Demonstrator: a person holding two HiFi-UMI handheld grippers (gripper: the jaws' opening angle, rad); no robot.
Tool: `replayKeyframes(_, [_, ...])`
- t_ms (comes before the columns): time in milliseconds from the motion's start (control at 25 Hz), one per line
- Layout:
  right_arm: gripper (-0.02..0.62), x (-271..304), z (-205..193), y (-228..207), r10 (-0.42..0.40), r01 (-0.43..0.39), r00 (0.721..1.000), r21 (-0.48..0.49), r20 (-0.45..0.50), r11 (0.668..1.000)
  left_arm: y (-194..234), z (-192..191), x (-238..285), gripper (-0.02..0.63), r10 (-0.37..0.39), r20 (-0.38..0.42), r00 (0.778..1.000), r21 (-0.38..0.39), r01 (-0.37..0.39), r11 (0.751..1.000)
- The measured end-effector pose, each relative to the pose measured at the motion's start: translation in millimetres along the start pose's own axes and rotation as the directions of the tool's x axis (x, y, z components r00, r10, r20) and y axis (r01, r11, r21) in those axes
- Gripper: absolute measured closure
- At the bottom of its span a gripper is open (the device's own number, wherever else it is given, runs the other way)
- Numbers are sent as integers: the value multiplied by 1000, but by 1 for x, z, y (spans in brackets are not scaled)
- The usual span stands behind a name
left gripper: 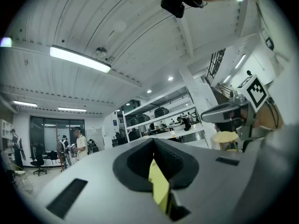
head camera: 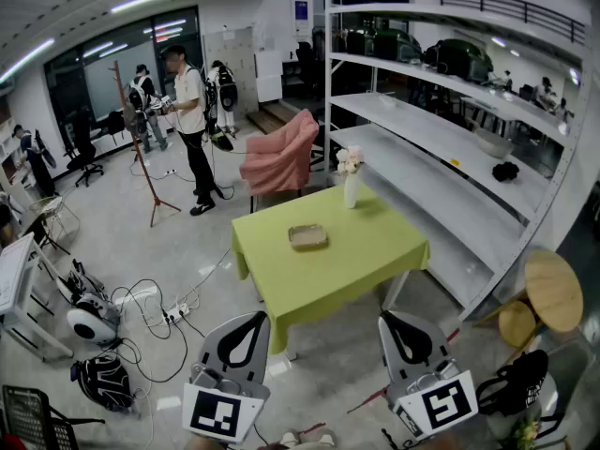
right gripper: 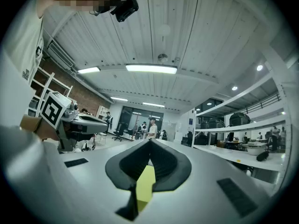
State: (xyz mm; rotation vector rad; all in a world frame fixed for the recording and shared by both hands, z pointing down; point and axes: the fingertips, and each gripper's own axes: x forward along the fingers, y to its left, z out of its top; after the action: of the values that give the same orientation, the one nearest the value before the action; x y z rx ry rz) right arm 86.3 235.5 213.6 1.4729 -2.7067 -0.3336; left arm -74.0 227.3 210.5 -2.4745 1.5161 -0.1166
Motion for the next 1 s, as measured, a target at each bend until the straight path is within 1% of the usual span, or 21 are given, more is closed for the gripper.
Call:
replayKeyframes(280, [589,-8,-4,-6,-6,6,1000,20,11,1000,-4,1,0,600,31,3,1000,-11,-31,999])
replayKeyframes(520, [589,-14,-8,-14,-17,16,1000,36,19,999,-15,-2,2,600,18,-17,1000,-5,-18,1000])
replayKeyframes(680, [589,-21,-19,-24,-30,30,1000,34,-6,999,-26,-4,7,600,28,-28,999,-7,-28,1000])
replayKeyframes(840, [589,-28,-33,-31,-24,25,1000,42,-19,999,-35,-8,11,600,49,-38,998,-6,-49,999])
replayKeyframes(1000, [589,-32,-40,-37,-16,17,1000,43,-21,999,-43,-11,15,600,46,-45,998,-29,-48,998])
